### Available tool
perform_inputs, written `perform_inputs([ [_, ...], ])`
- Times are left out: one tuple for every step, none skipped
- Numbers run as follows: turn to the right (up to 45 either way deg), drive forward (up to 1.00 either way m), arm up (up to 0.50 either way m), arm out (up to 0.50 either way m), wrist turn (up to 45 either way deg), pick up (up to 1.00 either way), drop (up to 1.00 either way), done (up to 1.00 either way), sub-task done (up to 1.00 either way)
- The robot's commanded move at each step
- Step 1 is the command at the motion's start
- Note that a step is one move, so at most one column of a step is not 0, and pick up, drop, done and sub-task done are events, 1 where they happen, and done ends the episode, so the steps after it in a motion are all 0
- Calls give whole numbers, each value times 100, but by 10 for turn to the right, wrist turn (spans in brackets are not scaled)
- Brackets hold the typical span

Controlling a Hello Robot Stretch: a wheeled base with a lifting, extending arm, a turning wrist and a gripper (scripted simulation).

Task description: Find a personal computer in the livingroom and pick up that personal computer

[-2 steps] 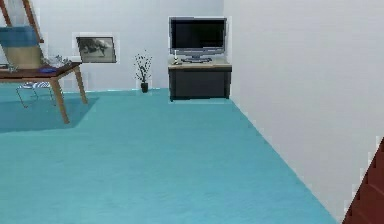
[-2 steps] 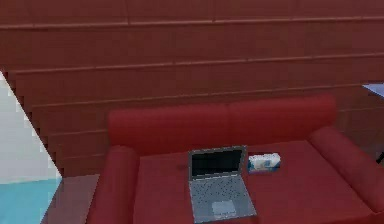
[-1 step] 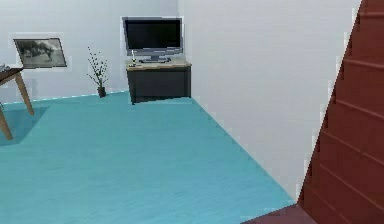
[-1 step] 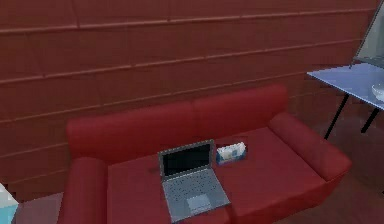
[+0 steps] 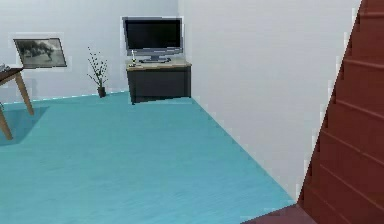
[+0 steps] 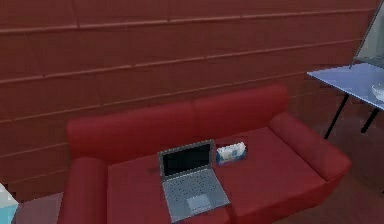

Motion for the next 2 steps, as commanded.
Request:
perform_inputs([
  [0, 0, 0, 26, 0, 0, 0, 0, 0],
  [0, 0, 0, 0, 450, 0, 0, 0, 0],
])
